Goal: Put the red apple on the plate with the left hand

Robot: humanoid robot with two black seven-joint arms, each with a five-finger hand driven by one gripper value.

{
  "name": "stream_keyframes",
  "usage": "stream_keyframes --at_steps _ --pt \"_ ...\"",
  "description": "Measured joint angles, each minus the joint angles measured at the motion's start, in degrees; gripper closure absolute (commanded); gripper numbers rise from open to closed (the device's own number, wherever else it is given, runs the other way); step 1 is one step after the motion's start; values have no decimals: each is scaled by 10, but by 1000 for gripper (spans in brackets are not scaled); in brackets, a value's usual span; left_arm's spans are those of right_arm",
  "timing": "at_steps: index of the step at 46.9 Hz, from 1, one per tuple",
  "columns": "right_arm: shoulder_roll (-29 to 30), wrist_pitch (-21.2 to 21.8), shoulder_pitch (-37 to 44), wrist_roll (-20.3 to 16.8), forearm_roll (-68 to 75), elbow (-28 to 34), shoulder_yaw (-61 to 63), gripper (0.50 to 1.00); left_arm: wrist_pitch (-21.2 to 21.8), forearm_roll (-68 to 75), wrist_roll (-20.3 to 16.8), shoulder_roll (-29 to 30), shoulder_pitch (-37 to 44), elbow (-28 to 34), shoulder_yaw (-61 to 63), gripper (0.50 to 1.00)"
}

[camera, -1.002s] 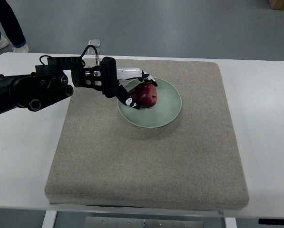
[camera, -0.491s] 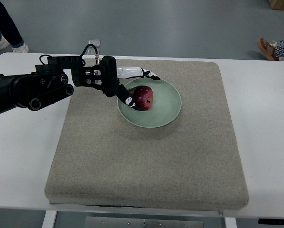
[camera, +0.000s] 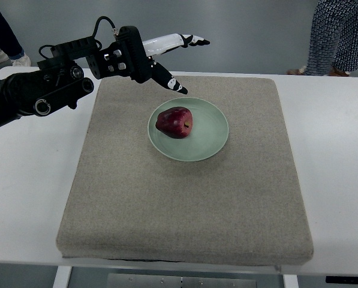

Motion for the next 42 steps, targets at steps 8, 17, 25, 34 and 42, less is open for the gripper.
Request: stream_keyframes --at_steps 8,17,25,34,42 --pt "0 0 0 0 0 0 0 570 7 -165 0 -2 -8 26 -1 506" --pt "0 0 0 0 0 0 0 570 8 -415 2 -4 -15 70 -5 508" --pt "0 0 0 0 0 0 0 570 8 -588 6 -17 -17 122 -15 506" --pt "0 0 0 0 0 0 0 568 31 -725 11 -40 -15 175 -28 506" --pt "0 0 0 0 0 0 0 570 34 -807 25 -57 -8 206 -29 506"
